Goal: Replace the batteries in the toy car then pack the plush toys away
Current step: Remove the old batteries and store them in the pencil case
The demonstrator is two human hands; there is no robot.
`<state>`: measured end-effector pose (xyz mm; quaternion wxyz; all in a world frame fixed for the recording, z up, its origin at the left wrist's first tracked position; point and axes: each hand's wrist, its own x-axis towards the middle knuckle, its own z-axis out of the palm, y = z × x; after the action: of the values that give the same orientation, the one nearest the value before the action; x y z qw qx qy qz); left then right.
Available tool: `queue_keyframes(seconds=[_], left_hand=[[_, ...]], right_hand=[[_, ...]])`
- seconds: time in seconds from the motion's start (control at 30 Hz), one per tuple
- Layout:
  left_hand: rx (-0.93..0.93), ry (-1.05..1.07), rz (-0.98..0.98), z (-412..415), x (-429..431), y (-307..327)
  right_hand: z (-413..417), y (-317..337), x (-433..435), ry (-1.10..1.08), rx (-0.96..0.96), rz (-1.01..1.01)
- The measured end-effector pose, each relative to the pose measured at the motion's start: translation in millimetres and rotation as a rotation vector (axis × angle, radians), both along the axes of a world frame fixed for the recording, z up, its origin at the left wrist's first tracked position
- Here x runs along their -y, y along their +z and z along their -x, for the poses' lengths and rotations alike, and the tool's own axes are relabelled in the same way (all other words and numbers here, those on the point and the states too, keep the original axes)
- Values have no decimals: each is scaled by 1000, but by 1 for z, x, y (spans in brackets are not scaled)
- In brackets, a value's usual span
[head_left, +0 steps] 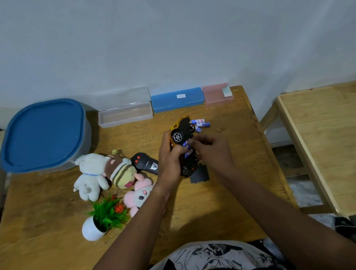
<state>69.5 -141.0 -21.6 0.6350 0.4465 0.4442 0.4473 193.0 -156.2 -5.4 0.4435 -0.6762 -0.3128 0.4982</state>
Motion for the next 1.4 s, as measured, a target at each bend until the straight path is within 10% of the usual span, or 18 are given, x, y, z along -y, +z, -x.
queue_keyframes(seconds=[0.5,0.8,0.93,1.13,1.4], left_hand=[[189,52,85,-4,-6,-4],[478,-39,550,11,-18,1],[448,-99,549,16,-20,5],[437,-166,560,17,-22,10],[308,-376,584,24,-29,25]], right_hand=[[-4,14,-5,-27,-170,5],[-25,28,-16,-149,-526,-7],[-31,31,-15,210,-18,79],[-27,26,-14,644,739,-367],[-33,29,-27,941,926,-515]])
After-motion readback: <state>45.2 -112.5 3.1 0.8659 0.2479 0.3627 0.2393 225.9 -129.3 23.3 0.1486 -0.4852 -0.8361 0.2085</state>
